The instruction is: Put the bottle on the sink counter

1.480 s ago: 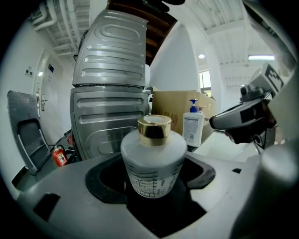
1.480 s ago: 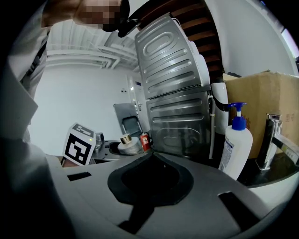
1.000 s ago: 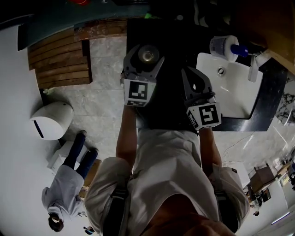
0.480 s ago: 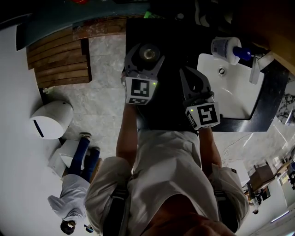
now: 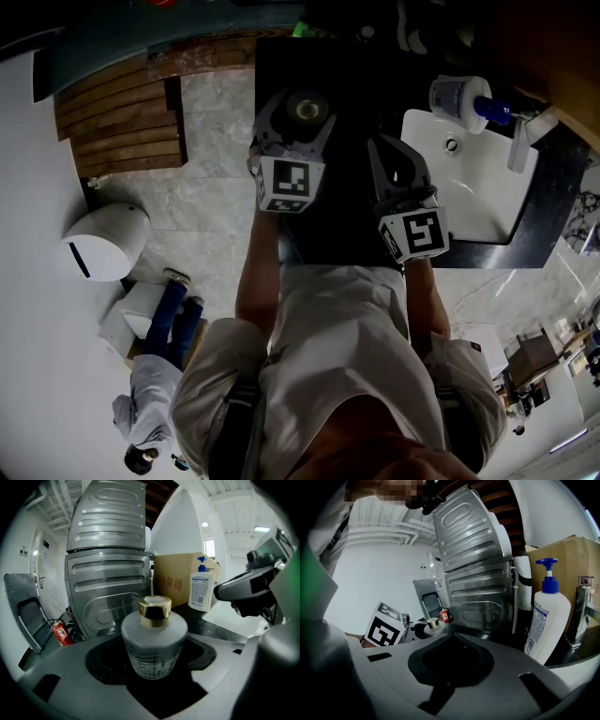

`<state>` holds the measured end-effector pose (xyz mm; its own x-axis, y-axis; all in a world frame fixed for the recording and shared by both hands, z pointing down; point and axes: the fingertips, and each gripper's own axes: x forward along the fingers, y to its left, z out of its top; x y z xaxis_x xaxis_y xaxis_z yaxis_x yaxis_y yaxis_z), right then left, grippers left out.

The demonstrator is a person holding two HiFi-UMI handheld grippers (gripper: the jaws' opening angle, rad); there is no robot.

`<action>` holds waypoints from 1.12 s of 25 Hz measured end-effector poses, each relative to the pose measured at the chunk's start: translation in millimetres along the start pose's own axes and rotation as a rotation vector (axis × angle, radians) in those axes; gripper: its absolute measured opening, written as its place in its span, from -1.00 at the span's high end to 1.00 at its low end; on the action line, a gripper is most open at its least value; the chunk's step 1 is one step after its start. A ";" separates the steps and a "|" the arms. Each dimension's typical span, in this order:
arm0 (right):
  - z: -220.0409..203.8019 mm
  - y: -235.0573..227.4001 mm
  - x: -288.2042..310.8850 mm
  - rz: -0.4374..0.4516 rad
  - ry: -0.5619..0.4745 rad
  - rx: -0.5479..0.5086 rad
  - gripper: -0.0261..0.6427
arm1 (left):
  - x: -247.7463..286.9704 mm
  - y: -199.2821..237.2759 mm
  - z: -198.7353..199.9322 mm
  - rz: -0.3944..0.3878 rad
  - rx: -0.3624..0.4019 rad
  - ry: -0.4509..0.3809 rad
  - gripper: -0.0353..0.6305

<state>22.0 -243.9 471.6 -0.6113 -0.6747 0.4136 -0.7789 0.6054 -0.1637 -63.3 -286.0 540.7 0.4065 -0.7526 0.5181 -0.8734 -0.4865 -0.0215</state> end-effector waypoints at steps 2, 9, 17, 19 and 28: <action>0.0 0.1 -0.2 0.000 0.002 0.002 0.93 | 1.0 -0.5 -0.9 0.003 0.007 0.013 -0.09; 2.6 0.8 -3.0 0.001 -0.008 0.001 0.93 | 0.5 1.3 -3.0 0.010 -0.013 0.021 -0.09; 4.5 1.6 -8.6 -0.004 -0.014 0.000 0.93 | 0.6 1.4 -2.9 0.017 -0.008 0.023 -0.10; 4.9 2.1 -10.0 -0.005 -0.015 -0.002 0.93 | 0.4 1.4 -3.1 0.020 -0.010 0.022 -0.09; 4.8 6.6 -17.8 -0.015 -0.020 -0.007 0.93 | -4.6 -0.3 -9.2 0.007 -0.051 0.020 -0.10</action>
<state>27.1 -230.0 458.9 -0.6020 -0.6925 0.3976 -0.7873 0.5977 -0.1510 -67.4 -278.3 546.2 0.3949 -0.7467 0.5353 -0.8892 -0.4572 0.0182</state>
